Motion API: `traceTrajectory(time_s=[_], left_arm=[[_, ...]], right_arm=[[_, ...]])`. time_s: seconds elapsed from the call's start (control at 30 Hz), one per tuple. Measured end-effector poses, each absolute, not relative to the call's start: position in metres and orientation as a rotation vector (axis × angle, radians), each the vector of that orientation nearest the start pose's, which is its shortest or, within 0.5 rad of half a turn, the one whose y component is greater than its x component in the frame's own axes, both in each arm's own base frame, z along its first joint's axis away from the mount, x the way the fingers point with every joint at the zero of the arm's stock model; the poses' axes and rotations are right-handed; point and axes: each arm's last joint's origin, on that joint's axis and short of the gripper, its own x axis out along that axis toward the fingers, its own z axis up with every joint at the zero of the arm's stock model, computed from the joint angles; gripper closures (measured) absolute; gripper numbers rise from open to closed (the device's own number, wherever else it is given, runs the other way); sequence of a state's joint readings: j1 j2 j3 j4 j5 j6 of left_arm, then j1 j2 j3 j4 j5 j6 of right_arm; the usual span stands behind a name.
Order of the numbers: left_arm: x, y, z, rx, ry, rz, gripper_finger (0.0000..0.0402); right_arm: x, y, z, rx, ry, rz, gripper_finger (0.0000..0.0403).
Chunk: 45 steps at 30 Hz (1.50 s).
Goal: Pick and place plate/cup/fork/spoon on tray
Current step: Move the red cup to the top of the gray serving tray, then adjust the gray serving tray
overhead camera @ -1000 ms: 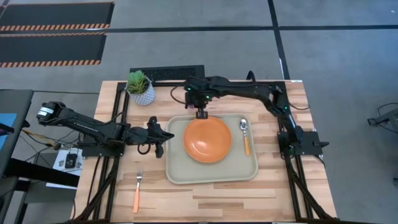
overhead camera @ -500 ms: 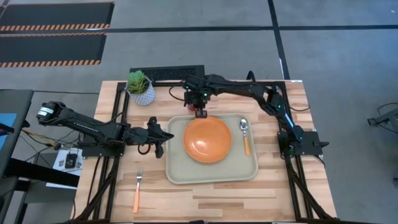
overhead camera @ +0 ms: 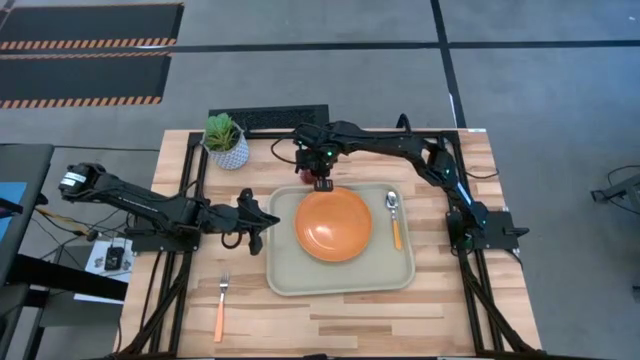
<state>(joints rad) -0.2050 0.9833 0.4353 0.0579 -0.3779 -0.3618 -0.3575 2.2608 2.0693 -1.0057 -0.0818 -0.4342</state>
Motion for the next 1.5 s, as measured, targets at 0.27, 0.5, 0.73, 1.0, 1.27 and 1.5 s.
traceTrajectory(time_s=[0.27,0.5,0.73,1.0,1.27,1.5], left_arm=[[0.196,-0.030,0.202,-0.215,0.434,0.245,0.0401],[0.196,-0.030,0.202,-0.214,0.434,0.245,0.0401],[0.196,-0.030,0.202,-0.201,0.435,0.242,0.0401],[0.195,-0.030,0.202,-0.164,0.448,0.223,0.0401],[0.194,-0.029,0.185,-0.167,0.594,0.243,0.0401],[0.216,-0.008,0.151,-0.153,0.695,0.405,0.0401]], right_arm=[[0.450,-0.161,0.231,-0.132,1.165,0.004,0.0293],[0.447,-0.161,0.242,-0.131,1.136,-0.016,0.0261],[0.436,-0.152,0.280,-0.147,1.061,-0.035,0.0247],[0.394,-0.132,0.322,-0.135,1.064,-0.027,0.0352],[0.344,-0.111,0.279,-0.103,0.924,-0.081,0.0385],[0.294,-0.062,0.257,-0.102,0.714,-0.171,0.0392]])
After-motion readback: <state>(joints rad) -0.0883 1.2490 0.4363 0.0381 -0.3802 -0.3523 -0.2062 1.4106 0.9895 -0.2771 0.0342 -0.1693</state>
